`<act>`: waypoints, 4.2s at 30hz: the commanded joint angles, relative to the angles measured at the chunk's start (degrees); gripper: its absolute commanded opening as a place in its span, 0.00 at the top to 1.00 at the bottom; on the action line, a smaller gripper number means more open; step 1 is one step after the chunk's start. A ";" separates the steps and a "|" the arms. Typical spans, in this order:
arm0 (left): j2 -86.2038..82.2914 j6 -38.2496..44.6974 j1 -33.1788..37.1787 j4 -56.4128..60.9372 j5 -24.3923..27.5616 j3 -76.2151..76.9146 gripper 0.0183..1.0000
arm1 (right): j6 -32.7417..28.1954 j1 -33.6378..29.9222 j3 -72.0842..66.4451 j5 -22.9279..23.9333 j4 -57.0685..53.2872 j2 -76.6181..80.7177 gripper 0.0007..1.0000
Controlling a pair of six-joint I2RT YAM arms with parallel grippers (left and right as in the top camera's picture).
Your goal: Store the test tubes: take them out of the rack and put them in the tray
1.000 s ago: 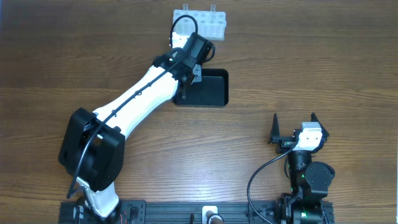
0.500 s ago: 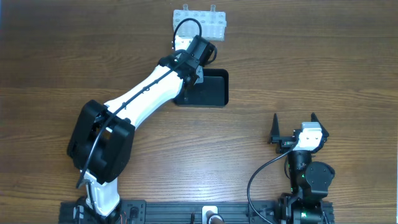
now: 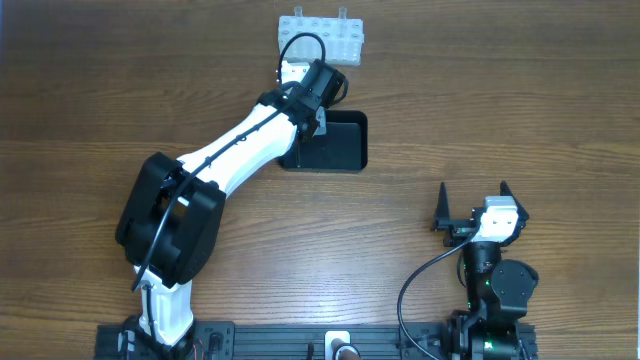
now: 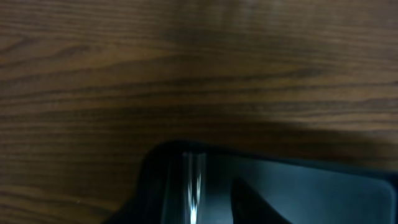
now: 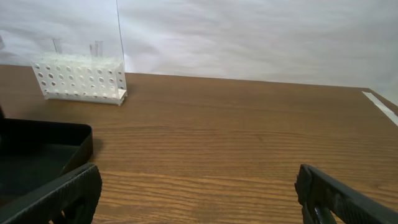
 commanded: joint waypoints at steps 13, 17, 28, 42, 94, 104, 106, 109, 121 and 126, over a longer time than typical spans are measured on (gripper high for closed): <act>-11.13 10.25 0.59 25.90 -9.05 0.28 0.50 | 0.55 -0.33 -0.28 -0.85 -0.15 -0.52 0.01; -10.29 18.08 0.98 39.56 -12.44 0.26 0.46 | 0.52 -0.33 -0.28 -0.85 -0.15 -0.52 0.01; 0.28 24.20 6.56 58.51 -12.50 0.28 0.43 | 0.55 -0.33 -0.28 -0.85 -0.15 -0.50 0.01; 9.99 24.17 7.89 58.99 -6.05 4.26 0.43 | 0.55 -0.33 -0.28 -0.85 -0.15 -0.50 0.01; 19.93 28.68 8.74 60.65 -0.68 9.75 0.58 | 0.55 -0.33 -0.28 -0.85 -0.15 -0.52 0.01; 19.93 28.68 8.72 60.65 -0.68 9.75 0.71 | 0.52 -0.33 -0.28 -0.85 -0.15 -0.50 0.01; 19.93 28.65 8.72 60.65 -0.68 9.75 0.73 | 0.52 -0.33 -0.28 -0.85 -0.15 -0.52 0.01; 19.93 28.68 8.72 60.65 -0.68 9.75 0.76 | 0.55 -0.33 -0.28 -0.85 -0.15 -0.50 0.01; 19.93 28.68 8.70 60.70 -0.68 9.75 0.83 | 0.55 -0.33 -0.28 -0.85 -0.15 -0.52 0.01; 19.93 28.65 8.68 60.72 -0.68 9.75 0.85 | 0.55 -0.33 -0.28 -0.85 -0.15 -0.50 0.01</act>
